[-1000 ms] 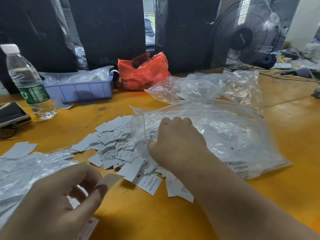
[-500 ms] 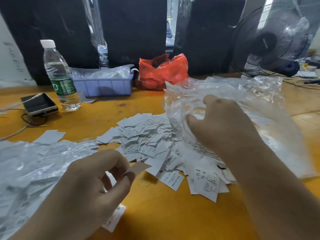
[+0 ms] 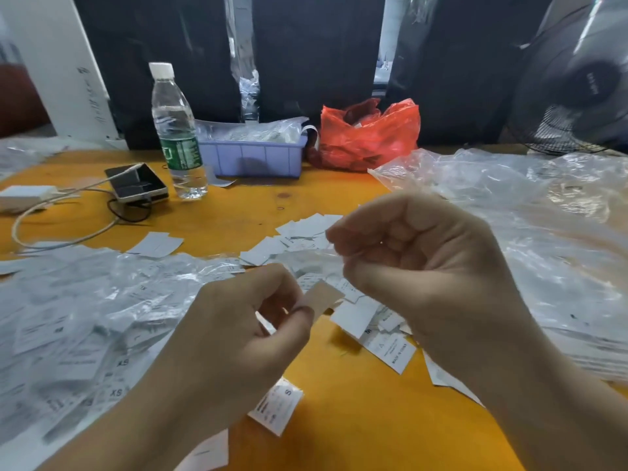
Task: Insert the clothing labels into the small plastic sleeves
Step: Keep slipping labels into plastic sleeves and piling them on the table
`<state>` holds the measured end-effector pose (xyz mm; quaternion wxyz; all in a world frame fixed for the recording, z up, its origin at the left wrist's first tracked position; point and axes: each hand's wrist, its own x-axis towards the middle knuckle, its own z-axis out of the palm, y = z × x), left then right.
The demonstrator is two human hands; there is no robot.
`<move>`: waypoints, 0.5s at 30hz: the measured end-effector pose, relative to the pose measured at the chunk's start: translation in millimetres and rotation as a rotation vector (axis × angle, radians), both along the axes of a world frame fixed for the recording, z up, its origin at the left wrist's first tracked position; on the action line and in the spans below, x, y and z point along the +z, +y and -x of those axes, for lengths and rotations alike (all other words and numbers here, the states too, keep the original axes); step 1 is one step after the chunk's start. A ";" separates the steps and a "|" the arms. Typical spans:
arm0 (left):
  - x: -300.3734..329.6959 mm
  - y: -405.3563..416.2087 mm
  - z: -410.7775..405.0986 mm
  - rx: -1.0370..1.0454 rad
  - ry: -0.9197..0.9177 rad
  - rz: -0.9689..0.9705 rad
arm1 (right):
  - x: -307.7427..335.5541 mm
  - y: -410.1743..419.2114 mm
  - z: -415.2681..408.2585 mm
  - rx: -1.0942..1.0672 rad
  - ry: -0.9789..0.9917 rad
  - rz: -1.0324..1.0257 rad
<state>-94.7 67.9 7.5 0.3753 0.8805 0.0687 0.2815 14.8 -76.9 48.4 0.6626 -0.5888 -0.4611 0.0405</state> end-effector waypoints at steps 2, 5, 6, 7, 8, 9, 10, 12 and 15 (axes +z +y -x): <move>-1.0 3.0 -1.6 0.055 0.007 0.033 | -1.4 1.7 -4.1 0.133 0.227 -0.029; -2.4 6.9 -3.6 0.093 0.038 0.128 | -2.8 2.9 -9.2 0.219 0.391 -0.037; -3.0 8.6 -4.3 0.104 0.046 0.139 | -2.6 3.1 -10.0 0.236 0.412 -0.035; -3.3 10.2 -4.8 0.111 0.048 0.142 | -2.2 2.9 -10.4 0.254 0.432 -0.034; -3.6 12.0 -5.0 0.105 0.046 0.152 | -1.7 3.0 -10.5 0.271 0.451 -0.030; -2.6 13.3 -4.7 0.098 0.044 0.162 | -1.2 3.3 -10.4 0.285 0.471 -0.022; -1.6 14.6 -4.1 0.084 0.041 0.170 | -1.1 3.8 -10.4 0.294 0.495 -0.008; 0.0 15.1 -2.2 0.043 0.026 0.170 | -3.3 4.5 -11.7 0.301 0.563 0.022; 1.0 11.7 -0.1 0.007 0.003 0.162 | -8.8 6.6 -13.3 0.292 0.655 0.049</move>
